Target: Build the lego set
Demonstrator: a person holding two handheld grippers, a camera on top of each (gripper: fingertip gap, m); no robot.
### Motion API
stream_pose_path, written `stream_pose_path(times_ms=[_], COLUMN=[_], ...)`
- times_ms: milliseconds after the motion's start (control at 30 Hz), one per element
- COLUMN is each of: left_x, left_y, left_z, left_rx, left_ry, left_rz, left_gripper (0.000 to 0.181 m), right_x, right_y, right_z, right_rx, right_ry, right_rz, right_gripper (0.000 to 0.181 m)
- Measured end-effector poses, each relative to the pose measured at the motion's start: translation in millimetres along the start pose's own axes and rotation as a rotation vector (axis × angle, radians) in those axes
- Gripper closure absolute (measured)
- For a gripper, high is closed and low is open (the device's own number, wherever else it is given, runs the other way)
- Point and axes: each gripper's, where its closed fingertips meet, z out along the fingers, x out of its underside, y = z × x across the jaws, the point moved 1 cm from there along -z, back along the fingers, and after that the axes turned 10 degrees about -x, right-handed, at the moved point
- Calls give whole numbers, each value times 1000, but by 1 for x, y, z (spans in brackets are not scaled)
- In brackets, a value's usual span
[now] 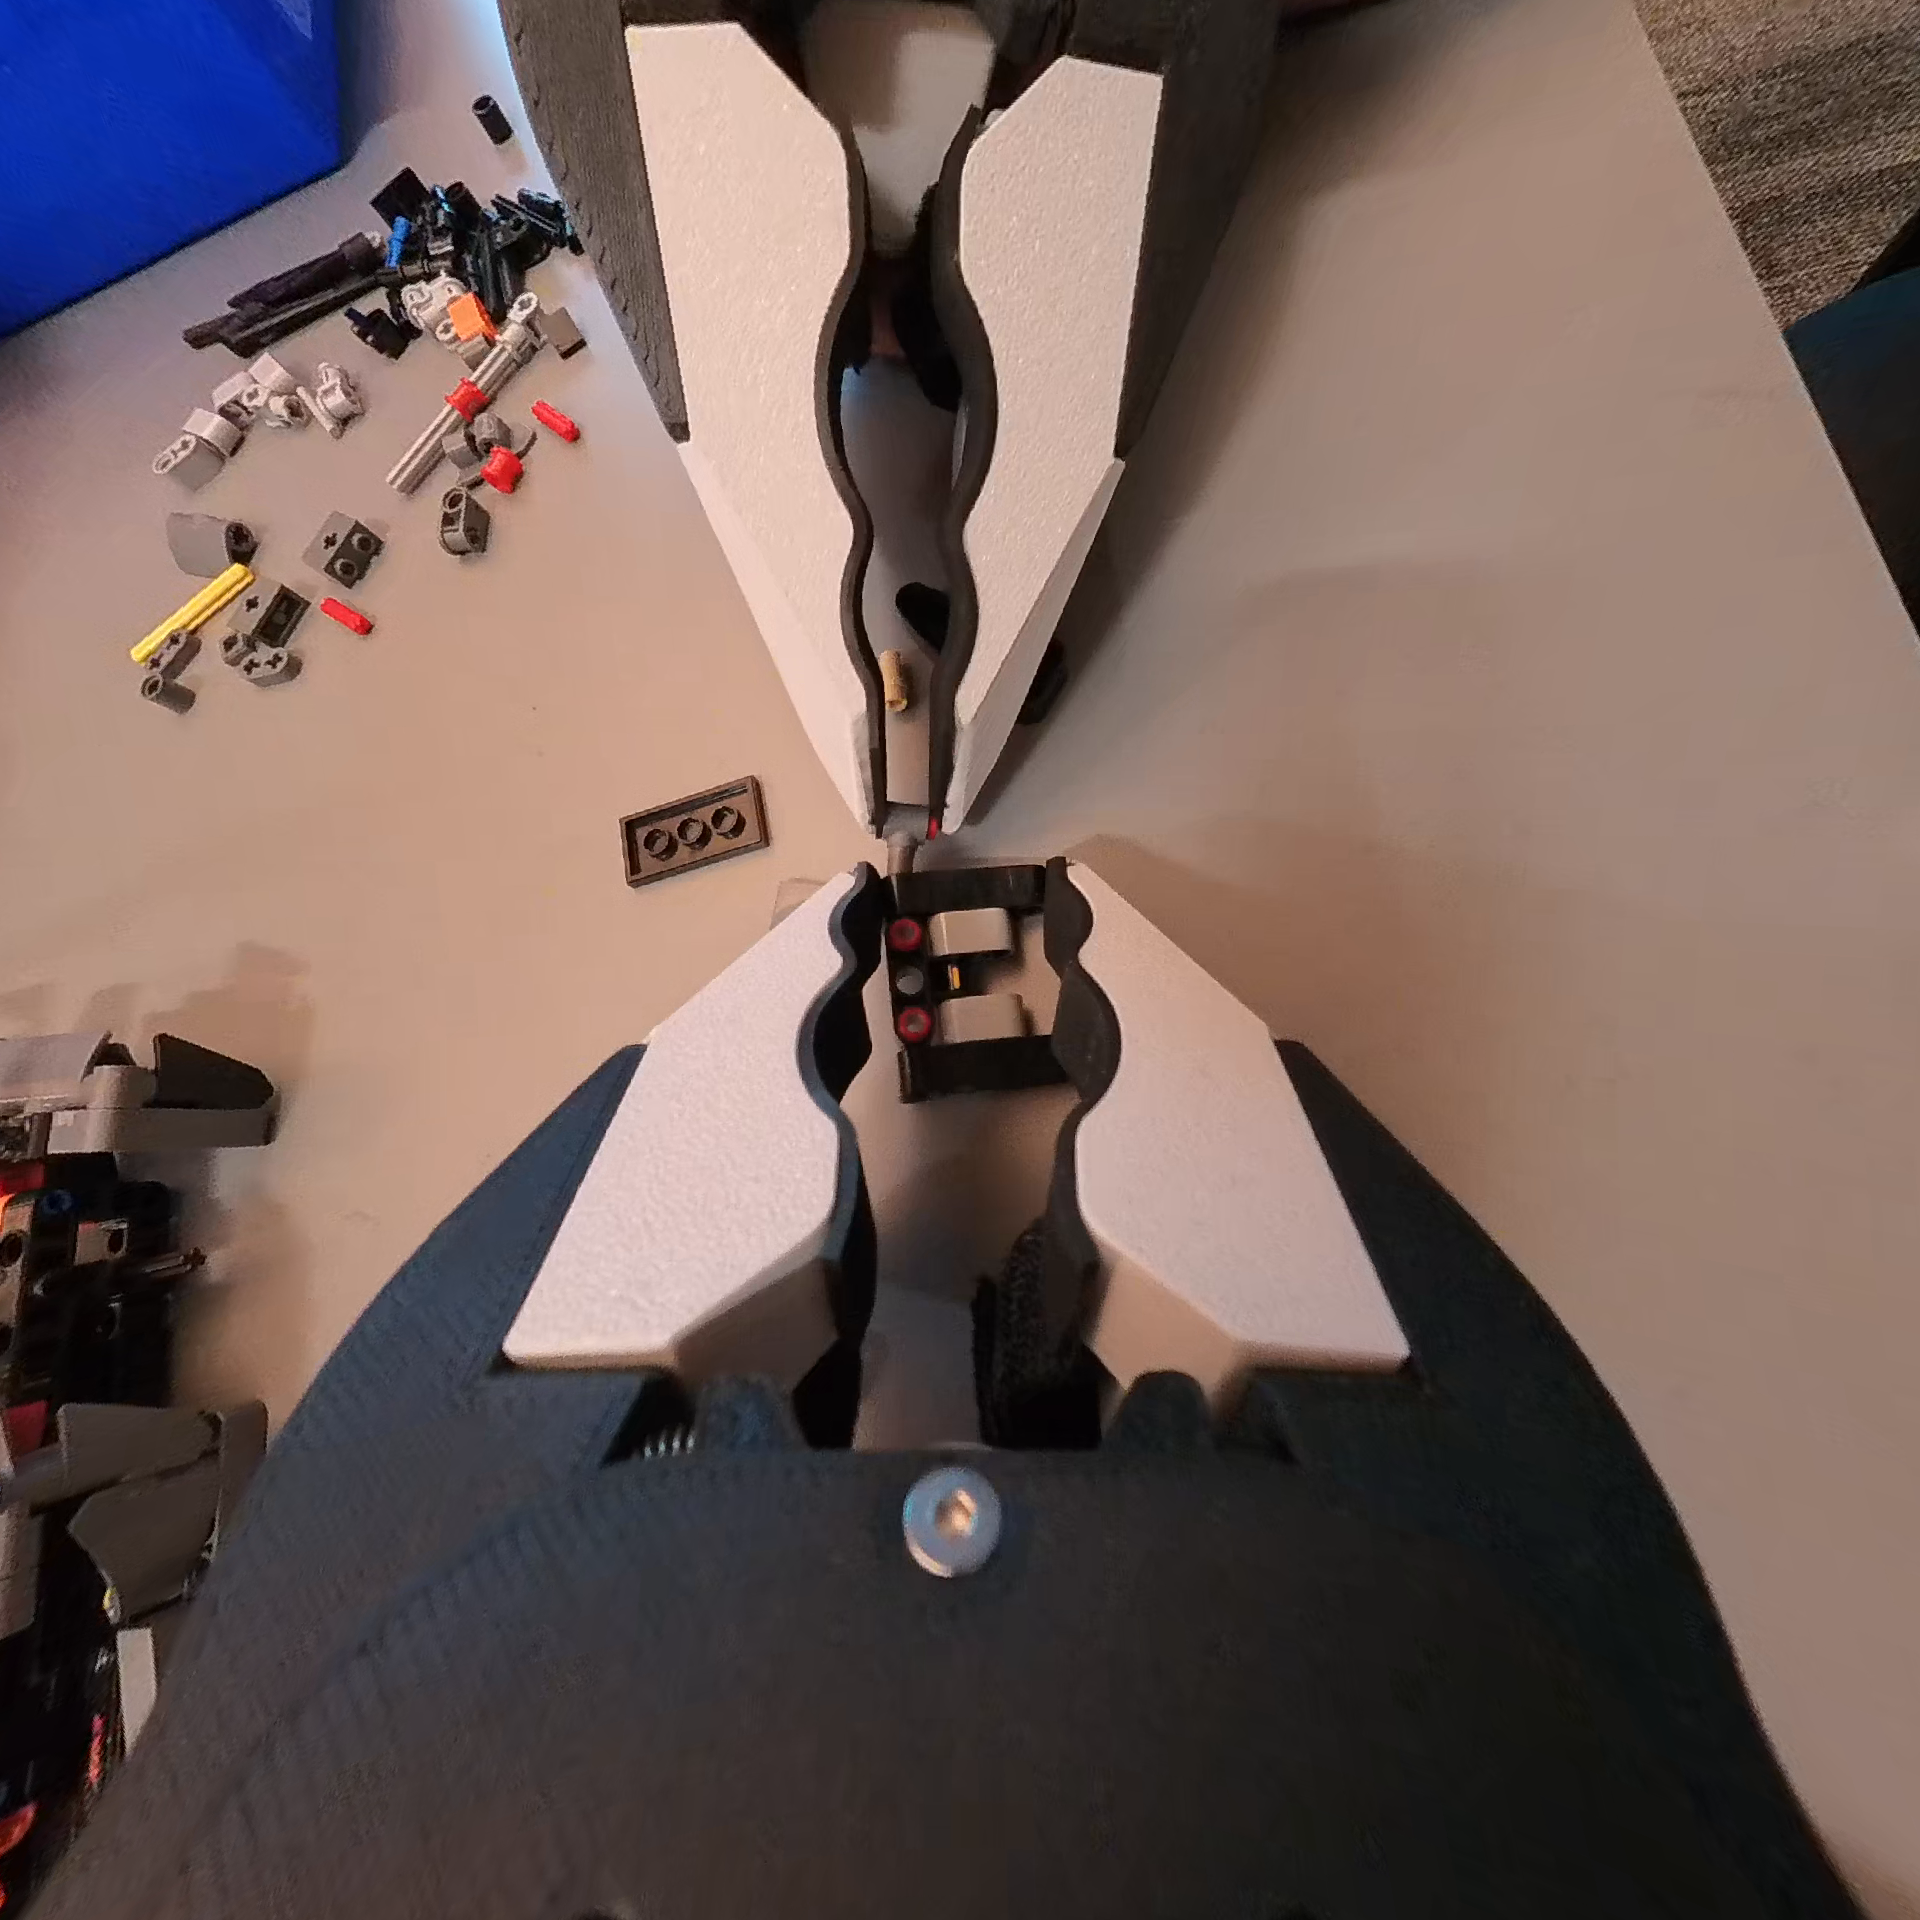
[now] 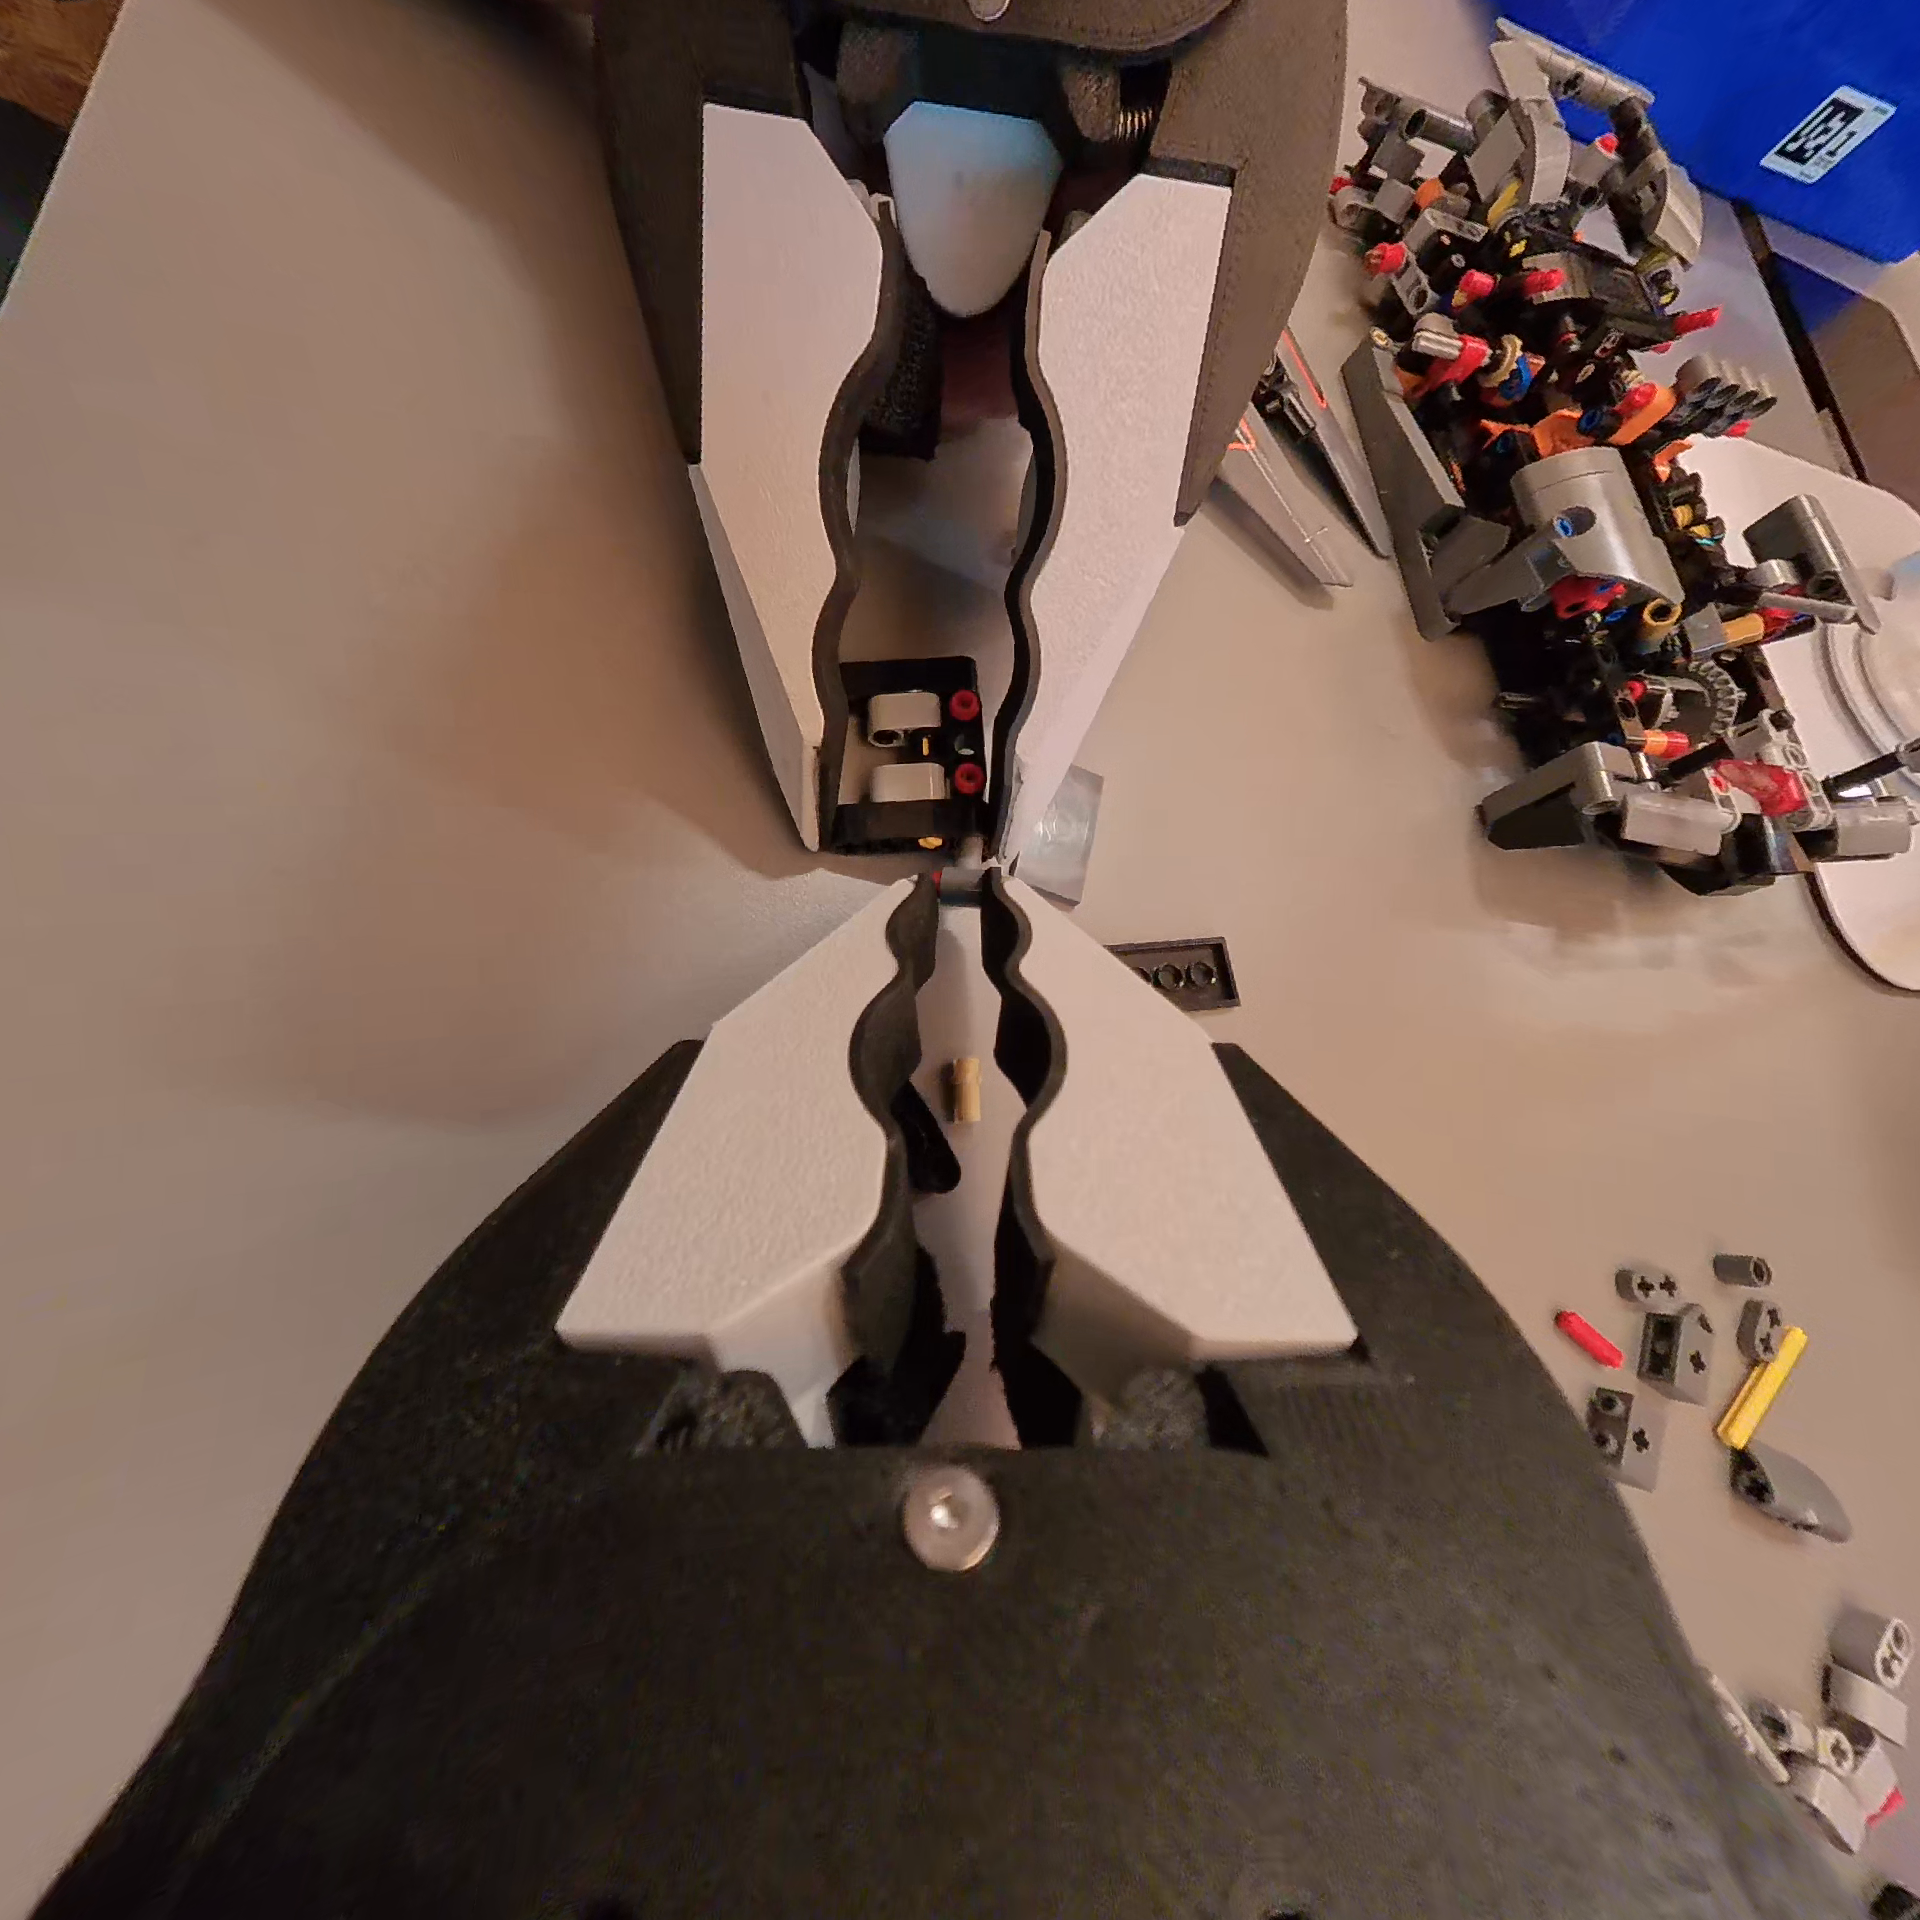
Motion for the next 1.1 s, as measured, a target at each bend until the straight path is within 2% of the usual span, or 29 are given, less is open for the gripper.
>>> stream_pose_path(times_ms=[333,567,833,900,1100], left_x=[0,-3,1,4,7], left_y=[0,-3,2,5,6], left_z=[0,0,-8,-11,-15], left_rx=[4,-30,-93,-123,-120], left_ry=[1,-25,49,82,89], left_rz=[-1,68,145,168,156], left_gripper=[151,151,141,150,152], right_x=[-1,-4,-5,-4,-5], right_y=[1,2,2,3,6], right_z=[0,1,2,2,5], right_rx=[-19,-24,-23,-28,-44], right_ry=[-4,-27,-35,-32,-26], right_rz=[-12,-16,-18,-17,-20], right_gripper=[175,174,174,174,174])
